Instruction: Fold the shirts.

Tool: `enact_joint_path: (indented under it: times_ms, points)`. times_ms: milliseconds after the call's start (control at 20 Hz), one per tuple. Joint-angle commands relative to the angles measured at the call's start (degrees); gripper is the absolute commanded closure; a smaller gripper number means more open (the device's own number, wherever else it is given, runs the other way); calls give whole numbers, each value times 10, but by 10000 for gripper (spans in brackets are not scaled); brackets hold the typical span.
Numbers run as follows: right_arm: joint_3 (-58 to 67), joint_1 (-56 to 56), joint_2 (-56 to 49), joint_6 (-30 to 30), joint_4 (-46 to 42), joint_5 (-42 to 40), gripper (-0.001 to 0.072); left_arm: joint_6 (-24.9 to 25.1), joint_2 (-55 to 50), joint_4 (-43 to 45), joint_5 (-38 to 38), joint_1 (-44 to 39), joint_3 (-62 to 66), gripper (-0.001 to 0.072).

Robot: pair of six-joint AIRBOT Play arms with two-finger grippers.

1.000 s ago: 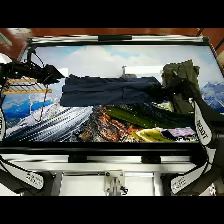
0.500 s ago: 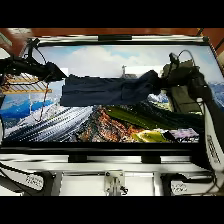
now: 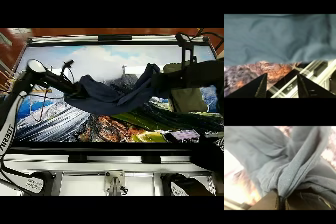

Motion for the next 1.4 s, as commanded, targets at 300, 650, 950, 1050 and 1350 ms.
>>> enact_joint_path:
  times_ms: [300, 650, 950, 1050, 1350]
  points:
    - [0, 4, 98, 13, 3, -88, 642, -10, -7, -97, 217, -199, -95, 281]
    - [0, 4, 98, 12, 36, -8, 642, 23, -31, -115, 219, -274, -94, 680]
    - [0, 67, 47, -4, 35, -7, 642, -43, 113, 71, 159, -98, -94, 682]
    - [0, 123, 3, -6, 23, 29, 642, -59, 178, 135, 137, -25, -94, 681]
    - [0, 263, -197, -11, 20, 255, 642, -61, 358, 153, 134, 191, -94, 680]
